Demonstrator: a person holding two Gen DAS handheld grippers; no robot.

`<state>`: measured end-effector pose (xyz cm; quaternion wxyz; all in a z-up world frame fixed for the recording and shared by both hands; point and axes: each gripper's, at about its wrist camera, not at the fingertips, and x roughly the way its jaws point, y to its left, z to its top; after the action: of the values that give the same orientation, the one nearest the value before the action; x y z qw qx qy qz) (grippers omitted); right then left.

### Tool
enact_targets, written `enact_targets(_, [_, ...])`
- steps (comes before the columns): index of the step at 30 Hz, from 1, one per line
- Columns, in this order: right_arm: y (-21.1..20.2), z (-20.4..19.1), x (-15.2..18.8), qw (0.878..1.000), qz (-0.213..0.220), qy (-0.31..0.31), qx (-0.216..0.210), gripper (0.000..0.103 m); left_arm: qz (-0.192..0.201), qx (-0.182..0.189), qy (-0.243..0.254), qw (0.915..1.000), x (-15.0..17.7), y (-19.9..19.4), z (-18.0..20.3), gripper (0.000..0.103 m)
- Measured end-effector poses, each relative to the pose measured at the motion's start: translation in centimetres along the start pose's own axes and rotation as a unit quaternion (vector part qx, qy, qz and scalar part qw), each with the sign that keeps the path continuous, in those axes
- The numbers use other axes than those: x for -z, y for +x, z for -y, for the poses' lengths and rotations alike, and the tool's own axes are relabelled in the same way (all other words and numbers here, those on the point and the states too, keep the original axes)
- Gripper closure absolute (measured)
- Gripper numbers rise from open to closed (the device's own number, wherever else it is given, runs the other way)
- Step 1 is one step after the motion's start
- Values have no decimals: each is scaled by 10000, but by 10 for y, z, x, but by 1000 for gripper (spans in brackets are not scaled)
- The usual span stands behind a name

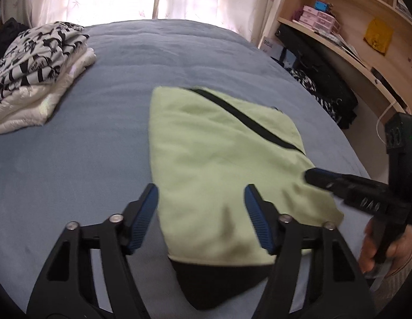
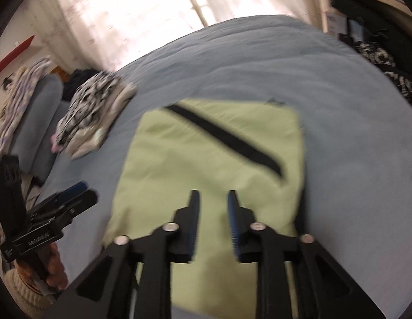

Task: Fold large clothes
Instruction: 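Release the folded jacket and press it flat with both tools, then slide both tools under the folded jacket and grasp it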

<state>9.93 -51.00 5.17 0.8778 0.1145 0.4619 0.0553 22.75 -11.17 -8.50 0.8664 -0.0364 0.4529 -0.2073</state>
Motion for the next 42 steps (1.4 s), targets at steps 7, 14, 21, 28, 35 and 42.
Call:
enact_targets(7, [23,-2,58,9986,-446,-125,273,75,-423,44,-195,9989,40,19,8,69])
enact_targets(14, [-18,61,72,9981,-89,385,463,76,-361,-96,-156,9992,50,9,14,69])
enact_targets(21, [-59,65,87,9967,-54,480,654,75,-340,-99,-157,9992,52,-14,18,69])
enact_targets(28, [-105,56,105,9975,13,311,639,70,-268,-194,11,9995,62,-47,24,69])
enact_targets(35, [-137,39,116,9975,67,42,700,49,-282,-253,240,9990,73,-77,24,69])
enact_targets(42, [-169,31,120,9974,71,-147,698,36,-323,-251,40,9992,75,-91,3,66])
